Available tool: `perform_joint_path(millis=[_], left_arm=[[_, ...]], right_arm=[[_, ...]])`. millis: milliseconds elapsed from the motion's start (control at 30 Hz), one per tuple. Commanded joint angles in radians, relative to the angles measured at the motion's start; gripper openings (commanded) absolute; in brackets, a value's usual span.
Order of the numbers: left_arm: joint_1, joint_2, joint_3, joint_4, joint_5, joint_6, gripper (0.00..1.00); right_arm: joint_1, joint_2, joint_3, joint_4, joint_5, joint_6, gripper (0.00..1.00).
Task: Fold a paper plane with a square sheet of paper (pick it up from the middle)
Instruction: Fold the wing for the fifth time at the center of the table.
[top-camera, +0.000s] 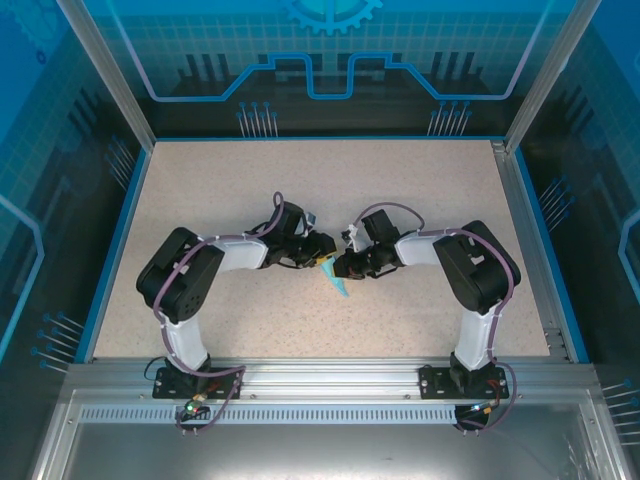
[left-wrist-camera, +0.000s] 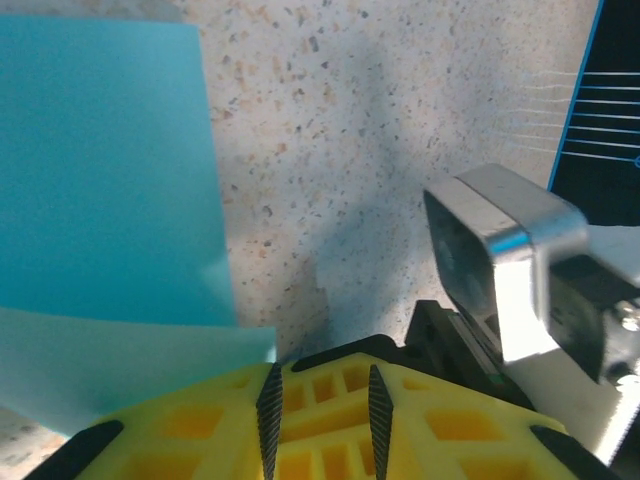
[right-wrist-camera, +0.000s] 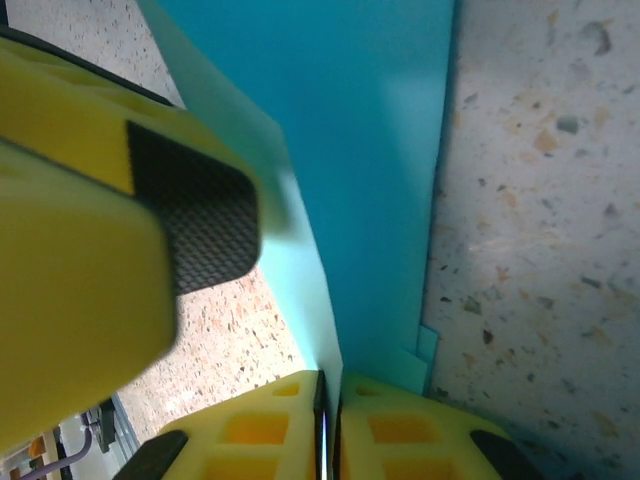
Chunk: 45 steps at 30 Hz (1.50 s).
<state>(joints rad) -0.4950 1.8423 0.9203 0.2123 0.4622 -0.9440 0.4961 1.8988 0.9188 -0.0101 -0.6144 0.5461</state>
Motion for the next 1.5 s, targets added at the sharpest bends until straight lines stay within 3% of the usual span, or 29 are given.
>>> perform_joint_path(millis=[0, 367, 567, 767, 1467], left_arm=[[-0.008, 0.024, 0.025, -0.057, -0.05, 0.007, 0.32], [-0.006, 0.041, 0.05, -0.098, -0.08, 0.047, 0.33], [-0.007, -0.053, 0.017, -0.054, -0.054, 0.057, 0.39], [-0.006, -0.135, -0.029, -0.086, -0.1, 0.053, 0.41], [-0.007, -0.035, -0.033, 0.017, -0.039, 0.058, 0.42]], right_arm=[[0.004, 0.066, -0.005, -0.031, 0.068, -0.025, 0.14], [0.005, 0.065, 0.002, -0.034, 0.058, -0.027, 0.12], [0.005, 0.067, -0.018, -0.008, 0.065, -0.004, 0.06], [0.006, 0.065, -0.09, 0.119, 0.068, 0.099, 0.04], [0.007, 0.089, -0.166, 0.208, 0.132, 0.178, 0.0]])
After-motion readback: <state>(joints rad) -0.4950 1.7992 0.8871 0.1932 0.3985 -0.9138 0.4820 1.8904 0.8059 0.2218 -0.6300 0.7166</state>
